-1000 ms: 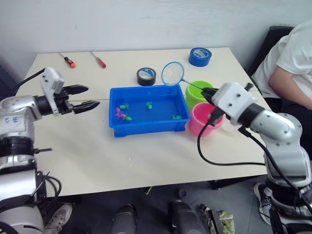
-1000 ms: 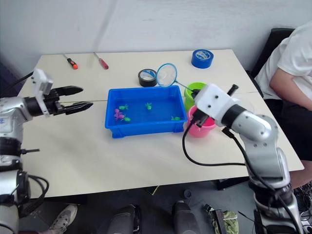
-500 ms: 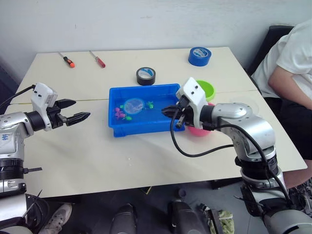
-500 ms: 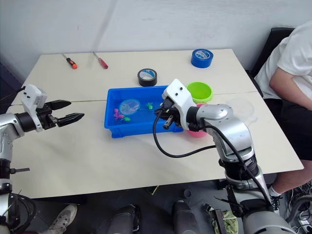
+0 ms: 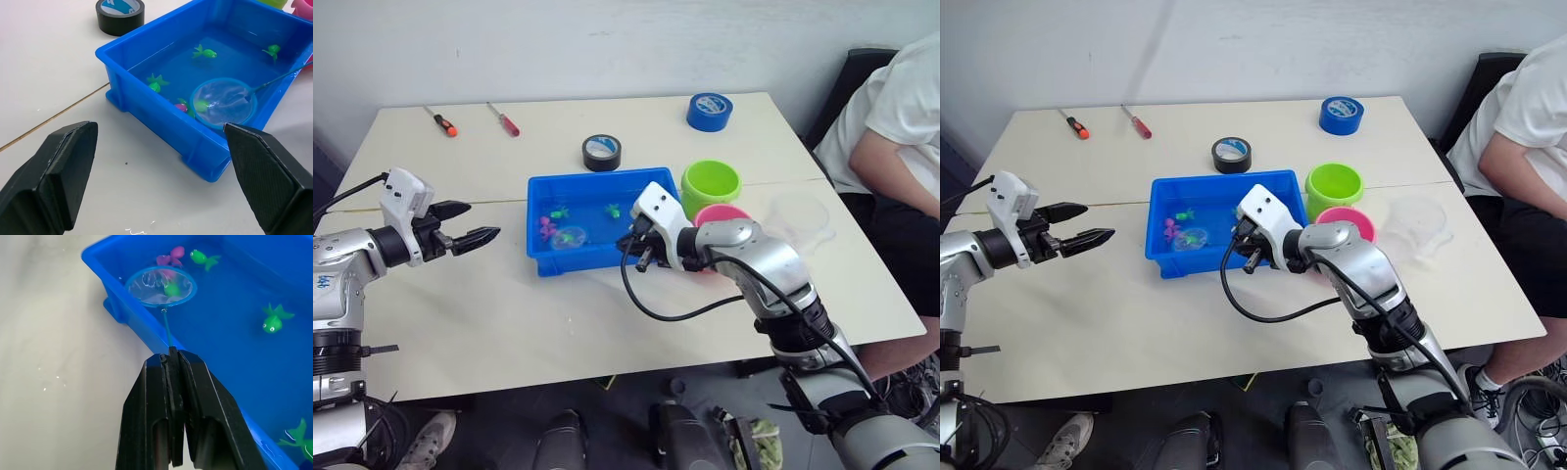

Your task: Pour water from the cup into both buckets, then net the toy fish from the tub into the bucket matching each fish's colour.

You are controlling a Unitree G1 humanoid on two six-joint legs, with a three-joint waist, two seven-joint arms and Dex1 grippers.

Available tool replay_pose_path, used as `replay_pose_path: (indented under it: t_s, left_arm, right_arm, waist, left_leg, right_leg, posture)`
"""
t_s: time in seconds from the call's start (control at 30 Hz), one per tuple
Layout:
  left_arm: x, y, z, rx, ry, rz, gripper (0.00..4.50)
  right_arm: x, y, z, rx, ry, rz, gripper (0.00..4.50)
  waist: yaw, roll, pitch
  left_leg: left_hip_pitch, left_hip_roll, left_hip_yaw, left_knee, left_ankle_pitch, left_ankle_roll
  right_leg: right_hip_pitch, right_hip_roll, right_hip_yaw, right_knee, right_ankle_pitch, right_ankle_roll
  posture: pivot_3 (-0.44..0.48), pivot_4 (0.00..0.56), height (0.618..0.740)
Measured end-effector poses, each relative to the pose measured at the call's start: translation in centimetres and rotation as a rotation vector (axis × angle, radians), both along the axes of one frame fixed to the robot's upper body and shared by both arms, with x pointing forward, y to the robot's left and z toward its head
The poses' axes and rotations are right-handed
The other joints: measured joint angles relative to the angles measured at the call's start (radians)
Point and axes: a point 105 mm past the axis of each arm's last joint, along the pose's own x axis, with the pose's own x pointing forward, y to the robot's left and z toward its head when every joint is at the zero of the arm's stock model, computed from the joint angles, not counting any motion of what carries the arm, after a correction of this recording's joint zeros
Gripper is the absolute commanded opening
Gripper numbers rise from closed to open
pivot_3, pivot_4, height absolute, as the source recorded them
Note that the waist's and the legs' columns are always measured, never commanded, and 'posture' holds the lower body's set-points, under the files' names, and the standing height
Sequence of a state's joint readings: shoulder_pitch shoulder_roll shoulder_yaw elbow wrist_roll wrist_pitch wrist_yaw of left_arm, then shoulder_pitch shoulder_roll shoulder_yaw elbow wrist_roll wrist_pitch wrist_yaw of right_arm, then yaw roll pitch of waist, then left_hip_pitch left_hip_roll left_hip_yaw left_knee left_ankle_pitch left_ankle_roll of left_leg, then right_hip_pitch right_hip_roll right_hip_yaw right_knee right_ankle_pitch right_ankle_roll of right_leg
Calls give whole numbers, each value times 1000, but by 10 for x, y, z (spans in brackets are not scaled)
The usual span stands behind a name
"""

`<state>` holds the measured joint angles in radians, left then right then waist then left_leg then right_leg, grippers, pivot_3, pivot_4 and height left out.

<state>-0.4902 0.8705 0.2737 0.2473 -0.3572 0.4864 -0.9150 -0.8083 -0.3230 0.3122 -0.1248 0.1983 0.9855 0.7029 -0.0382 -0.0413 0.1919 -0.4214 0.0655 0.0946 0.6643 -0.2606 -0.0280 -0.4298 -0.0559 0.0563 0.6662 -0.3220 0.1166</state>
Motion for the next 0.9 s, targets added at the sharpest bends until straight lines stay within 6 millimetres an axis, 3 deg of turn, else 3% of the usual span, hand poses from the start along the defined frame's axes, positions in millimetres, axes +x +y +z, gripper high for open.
replay_pose_path:
  t_s: [0.67, 0.9]
  left_arm:
    - [-8, 4, -5, -22, 12, 32, 4474]
    - [-10, 3, -2, -15, 4, 30, 4474]
  right_arm:
    - [18, 0, -12, -105, -39, -30, 0]
    - [19, 11, -13, -85, -40, -19, 0]
  waist:
    - [-21, 0, 0]
    - [-22, 0, 0]
  left_leg:
    - [0, 0, 0, -1, 0, 0]
    - [0, 0, 0, -2, 0, 0]
  right_leg:
    - [0, -1, 0, -2, 0, 0]
    - [0, -1, 0, -2, 0, 0]
  posture:
    - [0, 150, 731]
    - [0, 150, 731]
